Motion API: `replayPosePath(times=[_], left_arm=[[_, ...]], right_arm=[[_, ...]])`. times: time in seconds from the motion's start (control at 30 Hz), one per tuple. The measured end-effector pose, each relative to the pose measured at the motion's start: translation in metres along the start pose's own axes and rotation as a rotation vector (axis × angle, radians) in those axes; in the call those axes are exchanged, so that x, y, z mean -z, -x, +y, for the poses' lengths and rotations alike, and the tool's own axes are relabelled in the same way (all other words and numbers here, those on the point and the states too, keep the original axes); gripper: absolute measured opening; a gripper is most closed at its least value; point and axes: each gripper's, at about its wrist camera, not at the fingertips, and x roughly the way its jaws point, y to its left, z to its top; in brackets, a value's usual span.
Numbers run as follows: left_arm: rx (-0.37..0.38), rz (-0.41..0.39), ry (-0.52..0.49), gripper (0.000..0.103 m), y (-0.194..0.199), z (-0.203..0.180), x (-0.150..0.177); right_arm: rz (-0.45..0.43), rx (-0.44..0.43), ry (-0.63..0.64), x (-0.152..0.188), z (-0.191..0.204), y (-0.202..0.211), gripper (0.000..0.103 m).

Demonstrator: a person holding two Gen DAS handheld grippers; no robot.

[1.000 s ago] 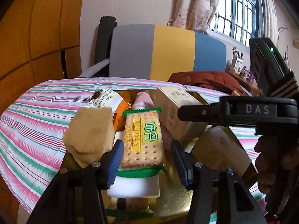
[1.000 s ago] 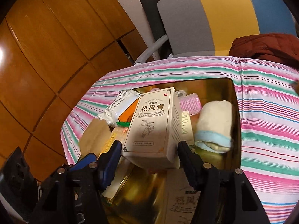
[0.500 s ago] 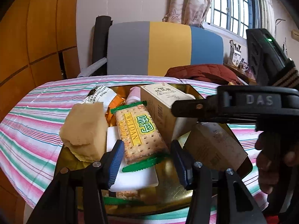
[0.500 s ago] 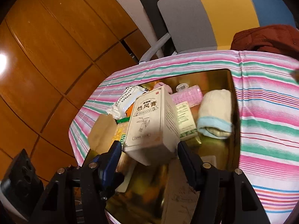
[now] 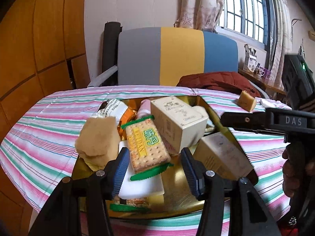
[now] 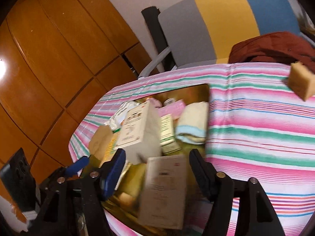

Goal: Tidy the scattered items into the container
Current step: 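Move both tools back toward the yellow sponge and white sponge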

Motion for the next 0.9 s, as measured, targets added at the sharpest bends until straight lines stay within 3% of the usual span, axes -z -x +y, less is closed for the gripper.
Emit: replayPosePath(times=[0.23, 0.43, 0.9], left_arm=[[0.061, -0.021, -0.008, 0.058, 0.006, -0.016, -0.016], [0.13, -0.049, -0.072, 0.061, 0.005, -0.05, -0.045], [0.307, 0.096, -0.197, 0.062, -0.056, -0.168, -0.087]], right_arm=[[-0.029, 0.118, -0.044, 0.001, -0.053, 0.031, 0.077], [-0.017, 0.261, -0.062, -0.003, -0.111, 0.066, 0.082], [-0.066, 0.536, -0.14, -0.035, -0.237, 0.175, 0.091]])
